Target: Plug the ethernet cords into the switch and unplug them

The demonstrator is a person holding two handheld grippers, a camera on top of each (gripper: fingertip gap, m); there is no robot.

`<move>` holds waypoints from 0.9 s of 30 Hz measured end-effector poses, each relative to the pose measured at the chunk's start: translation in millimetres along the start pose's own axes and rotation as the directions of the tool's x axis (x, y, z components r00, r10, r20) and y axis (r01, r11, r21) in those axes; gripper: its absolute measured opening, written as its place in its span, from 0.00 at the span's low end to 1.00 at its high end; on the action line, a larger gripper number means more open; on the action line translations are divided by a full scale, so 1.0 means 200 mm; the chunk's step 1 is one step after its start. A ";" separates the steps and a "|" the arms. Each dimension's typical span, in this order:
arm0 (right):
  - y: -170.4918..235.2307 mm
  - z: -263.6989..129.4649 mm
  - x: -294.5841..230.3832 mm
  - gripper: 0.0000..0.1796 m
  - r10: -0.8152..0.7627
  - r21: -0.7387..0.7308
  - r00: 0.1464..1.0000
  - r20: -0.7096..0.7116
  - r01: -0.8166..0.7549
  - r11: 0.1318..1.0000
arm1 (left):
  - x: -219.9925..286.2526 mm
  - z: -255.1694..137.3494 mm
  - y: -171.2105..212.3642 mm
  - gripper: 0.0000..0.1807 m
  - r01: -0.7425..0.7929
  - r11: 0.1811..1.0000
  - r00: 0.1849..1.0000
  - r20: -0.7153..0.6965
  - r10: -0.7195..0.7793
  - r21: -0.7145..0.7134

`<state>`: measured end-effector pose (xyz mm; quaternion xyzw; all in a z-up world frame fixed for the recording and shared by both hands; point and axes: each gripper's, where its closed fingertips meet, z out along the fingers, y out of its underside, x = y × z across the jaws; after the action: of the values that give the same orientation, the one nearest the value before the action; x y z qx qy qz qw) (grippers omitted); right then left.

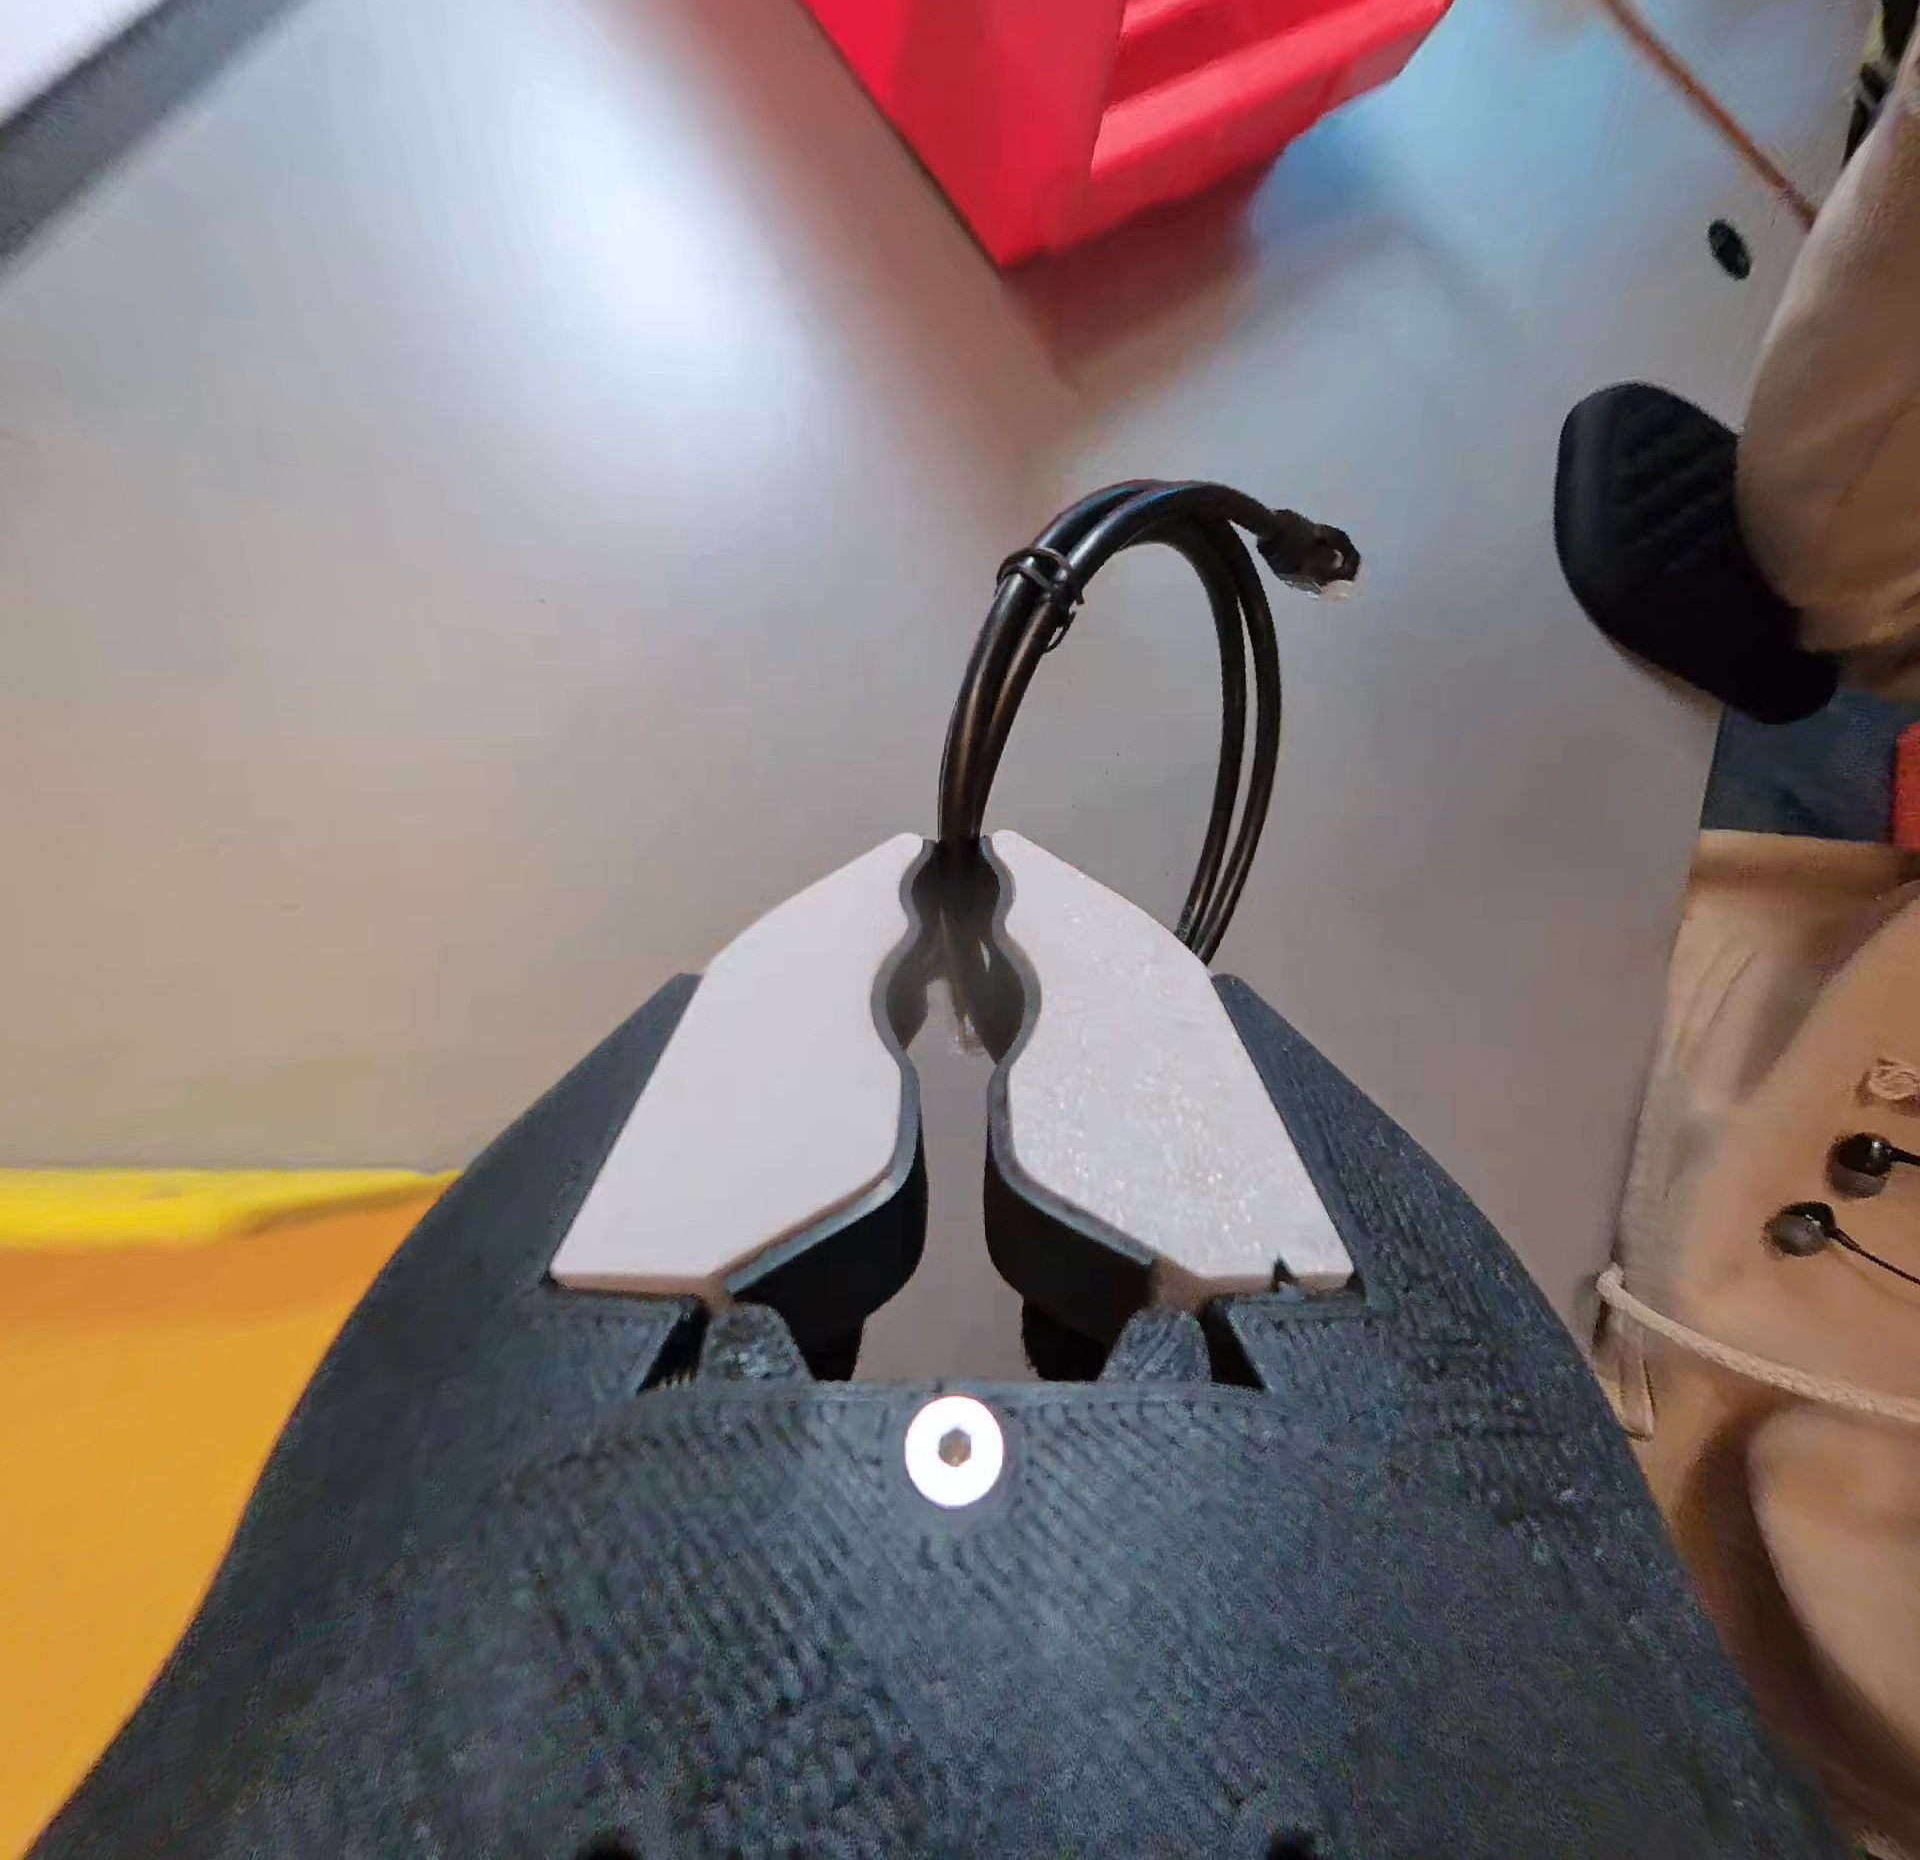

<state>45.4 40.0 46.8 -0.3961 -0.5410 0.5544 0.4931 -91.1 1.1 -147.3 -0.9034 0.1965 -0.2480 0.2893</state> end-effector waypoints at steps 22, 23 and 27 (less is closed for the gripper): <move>0.03 -0.01 0.04 0.14 0.008 -0.012 1.000 -0.016 -0.008 1.000 | 0.24 0.19 0.13 0.17 -0.529 0.831 0.848 -0.063 0.527 -0.169; 0.03 -0.01 0.05 0.14 0.009 -0.011 1.000 -0.016 -0.009 1.000 | 0.26 0.24 0.10 0.17 -0.548 0.826 0.836 -0.059 0.546 -0.133; 0.04 -0.01 0.06 0.14 0.019 -0.012 1.000 -0.019 -0.019 1.000 | 0.36 0.46 0.12 0.17 -0.649 0.753 0.760 -0.128 0.637 -0.109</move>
<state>44.8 52.1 40.5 -0.4094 -0.5361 0.5519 0.4903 13.5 -13.3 -203.5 -0.7883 0.5248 -0.1554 0.2811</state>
